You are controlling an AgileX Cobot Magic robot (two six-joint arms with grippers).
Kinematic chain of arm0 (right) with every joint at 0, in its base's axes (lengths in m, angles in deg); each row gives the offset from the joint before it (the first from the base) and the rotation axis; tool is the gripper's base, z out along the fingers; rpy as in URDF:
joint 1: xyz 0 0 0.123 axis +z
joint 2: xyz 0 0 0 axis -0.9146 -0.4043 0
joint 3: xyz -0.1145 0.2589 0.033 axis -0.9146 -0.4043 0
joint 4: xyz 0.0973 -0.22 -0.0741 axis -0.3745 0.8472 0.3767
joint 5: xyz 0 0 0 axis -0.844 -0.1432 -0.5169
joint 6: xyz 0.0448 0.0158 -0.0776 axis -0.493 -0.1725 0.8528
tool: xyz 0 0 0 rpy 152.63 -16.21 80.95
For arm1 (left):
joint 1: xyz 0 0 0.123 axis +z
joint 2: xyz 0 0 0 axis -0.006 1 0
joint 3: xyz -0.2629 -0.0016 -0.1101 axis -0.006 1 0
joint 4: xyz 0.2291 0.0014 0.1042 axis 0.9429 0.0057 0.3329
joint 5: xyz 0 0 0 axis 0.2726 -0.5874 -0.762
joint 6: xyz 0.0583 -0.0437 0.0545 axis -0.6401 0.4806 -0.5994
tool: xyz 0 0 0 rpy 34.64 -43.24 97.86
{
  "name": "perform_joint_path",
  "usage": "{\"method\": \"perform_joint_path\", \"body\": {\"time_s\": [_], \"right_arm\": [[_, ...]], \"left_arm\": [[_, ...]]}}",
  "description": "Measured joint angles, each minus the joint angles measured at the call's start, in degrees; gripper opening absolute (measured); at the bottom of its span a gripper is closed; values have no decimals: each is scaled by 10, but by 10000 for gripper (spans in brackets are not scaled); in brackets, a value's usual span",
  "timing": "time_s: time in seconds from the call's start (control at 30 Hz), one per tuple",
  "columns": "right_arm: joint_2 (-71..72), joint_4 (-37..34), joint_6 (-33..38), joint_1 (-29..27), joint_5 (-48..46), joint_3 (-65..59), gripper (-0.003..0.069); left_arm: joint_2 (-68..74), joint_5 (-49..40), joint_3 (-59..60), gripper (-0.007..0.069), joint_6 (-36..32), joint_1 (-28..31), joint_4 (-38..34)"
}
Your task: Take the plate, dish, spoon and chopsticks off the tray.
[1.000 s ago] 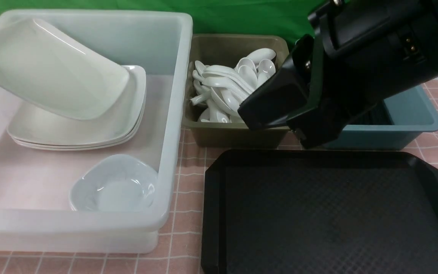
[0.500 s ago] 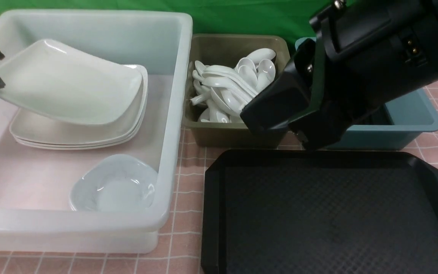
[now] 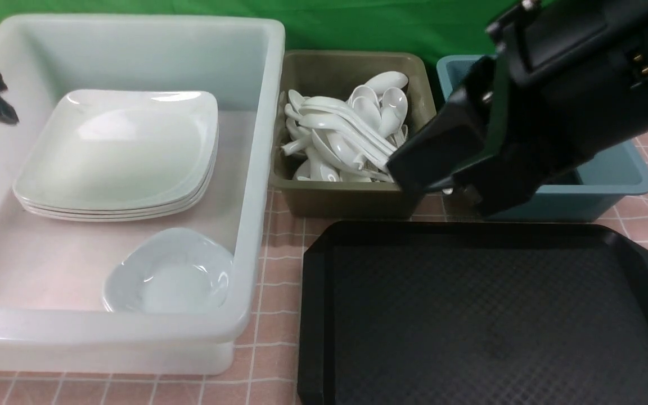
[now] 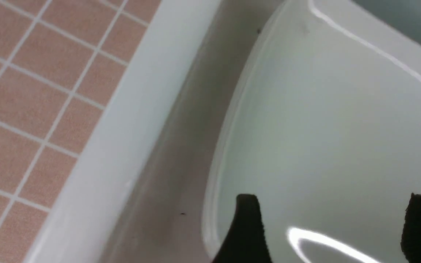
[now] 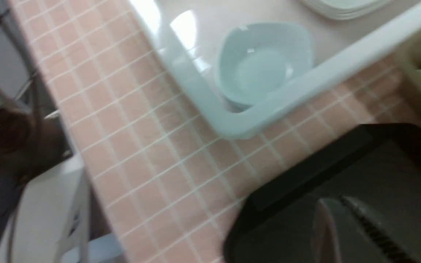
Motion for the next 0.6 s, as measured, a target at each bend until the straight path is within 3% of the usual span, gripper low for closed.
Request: {"method": "perform_joint_path", "body": {"time_s": [0.1, 0.2, 0.23, 0.27, 0.33, 0.5, 0.6], "right_arm": [[25, 84, -59, 0, -1, 15, 30], [80, 215, -141, 0, 1, 28, 30], [87, 222, -148, 0, 2, 28, 30], [110, 265, -168, 0, 2, 28, 30], [149, 317, -198, 0, 5, 21, 30], [256, 414, -268, 0, 36, -47, 30], [361, 464, -327, 0, 111, -157, 30]], "left_arm": [[-35, -57, -52, 329, -18, -21, 0], [-108, -111, -117, 75, -58, -76, -5], [-113, -111, -120, 75, -58, -80, -5], [-151, -119, -134, 27, -72, -112, -9], [-205, -123, -141, 4, -88, -164, -12], [-315, -142, -133, -8, -110, -283, -7], [-401, -144, -90, -11, -114, -356, 6]]}}
